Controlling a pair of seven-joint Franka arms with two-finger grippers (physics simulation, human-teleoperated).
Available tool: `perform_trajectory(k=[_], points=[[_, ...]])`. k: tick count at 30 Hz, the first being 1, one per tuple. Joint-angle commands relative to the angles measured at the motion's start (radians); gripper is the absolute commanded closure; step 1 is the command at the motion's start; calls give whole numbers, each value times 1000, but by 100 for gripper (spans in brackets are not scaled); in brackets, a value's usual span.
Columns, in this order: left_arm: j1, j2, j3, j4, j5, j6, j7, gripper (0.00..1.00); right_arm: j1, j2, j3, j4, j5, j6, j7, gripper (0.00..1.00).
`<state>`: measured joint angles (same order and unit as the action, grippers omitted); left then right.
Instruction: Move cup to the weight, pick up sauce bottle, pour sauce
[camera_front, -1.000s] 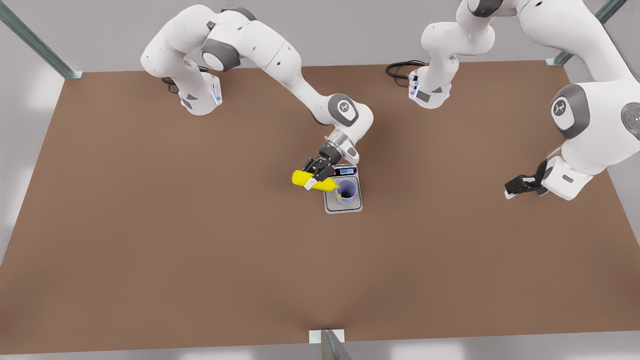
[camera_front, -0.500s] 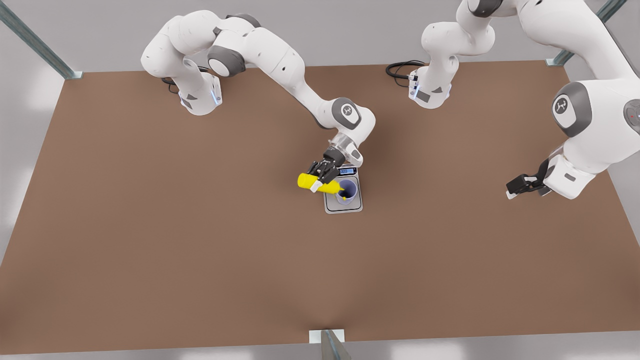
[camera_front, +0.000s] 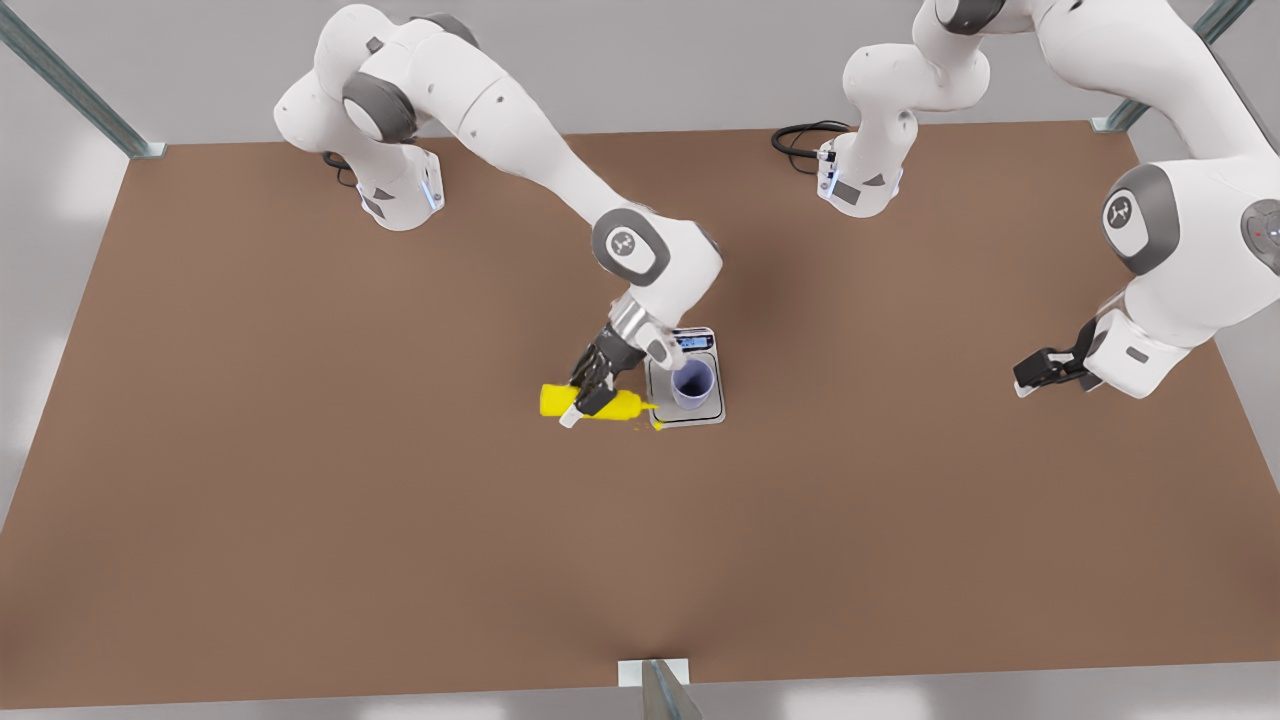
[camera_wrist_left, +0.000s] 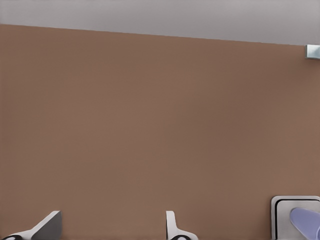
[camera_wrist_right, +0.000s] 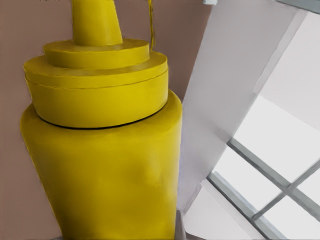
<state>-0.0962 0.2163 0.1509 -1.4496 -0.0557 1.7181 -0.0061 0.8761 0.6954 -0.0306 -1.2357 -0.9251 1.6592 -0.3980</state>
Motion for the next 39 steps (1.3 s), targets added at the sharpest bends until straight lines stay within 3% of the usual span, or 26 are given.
perform_trajectory(k=[1,5,11,16,23,27,39], points=[[0,0,-1,0,0,-2,-2,0,-16,-7,0,-2,20,7,-15,42],[0,0,-1,0,-1,-2,-8,0,-175,-50,-3,-4,348,111,-231,42],[-2,5,-2,0,-1,-2,-6,0,-440,-60,-6,-34,884,228,-863,42],[0,9,-1,0,0,-2,-5,0,-631,-65,-8,-182,1341,306,-1332,42],[-2,11,-1,0,0,0,-5,0,-836,15,-18,-309,1804,212,-1717,42],[0,12,-1,0,0,0,-5,0,-873,70,-17,-335,1986,114,-1776,42],[0,25,-1,0,-1,6,-6,0,-856,162,-12,-321,2095,188,-1920,42]])
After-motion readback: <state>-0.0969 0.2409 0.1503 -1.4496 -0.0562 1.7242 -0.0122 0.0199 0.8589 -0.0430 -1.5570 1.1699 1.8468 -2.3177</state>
